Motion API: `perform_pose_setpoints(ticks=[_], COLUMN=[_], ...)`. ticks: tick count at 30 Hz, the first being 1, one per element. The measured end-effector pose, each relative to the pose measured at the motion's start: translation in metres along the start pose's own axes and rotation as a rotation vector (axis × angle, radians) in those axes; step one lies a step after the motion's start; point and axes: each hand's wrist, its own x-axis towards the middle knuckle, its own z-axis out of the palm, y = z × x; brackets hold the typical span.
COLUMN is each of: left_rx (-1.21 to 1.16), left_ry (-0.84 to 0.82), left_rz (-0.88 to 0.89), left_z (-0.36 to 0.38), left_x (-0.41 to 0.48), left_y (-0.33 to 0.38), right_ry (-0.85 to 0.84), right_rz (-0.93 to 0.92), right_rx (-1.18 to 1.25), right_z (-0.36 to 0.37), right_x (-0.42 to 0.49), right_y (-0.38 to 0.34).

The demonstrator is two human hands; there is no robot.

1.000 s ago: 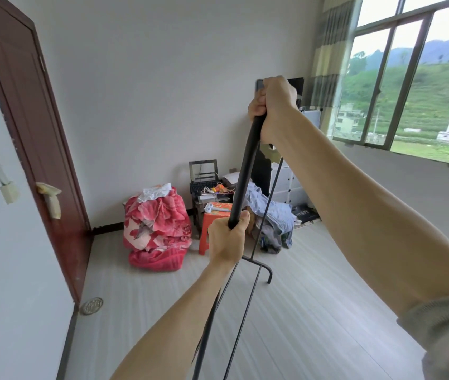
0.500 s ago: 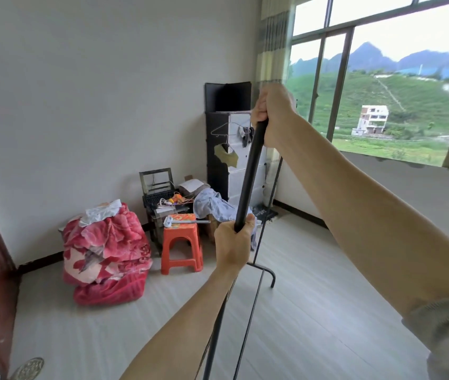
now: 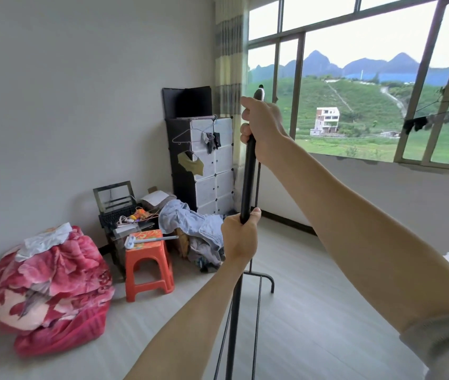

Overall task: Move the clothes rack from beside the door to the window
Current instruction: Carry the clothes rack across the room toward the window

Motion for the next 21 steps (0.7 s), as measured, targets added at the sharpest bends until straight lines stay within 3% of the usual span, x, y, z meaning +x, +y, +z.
perform_pose_setpoints(ticks=[18, 21], left_rx=[-0.059, -0.080], left_ry=[-0.134, -0.160], left_rz=[-0.025, -0.021], left_z=[0.181, 0.206], left_x=[0.135, 0.165], left_y=[-0.091, -0.106], right_ry=[0.162, 0.105], right_rz=[-0.099, -0.101], right_rx=[-0.200, -0.189], right_z=[-0.125, -0.145], right_x=[0.197, 0.227], right_y=[0.062, 0.068])
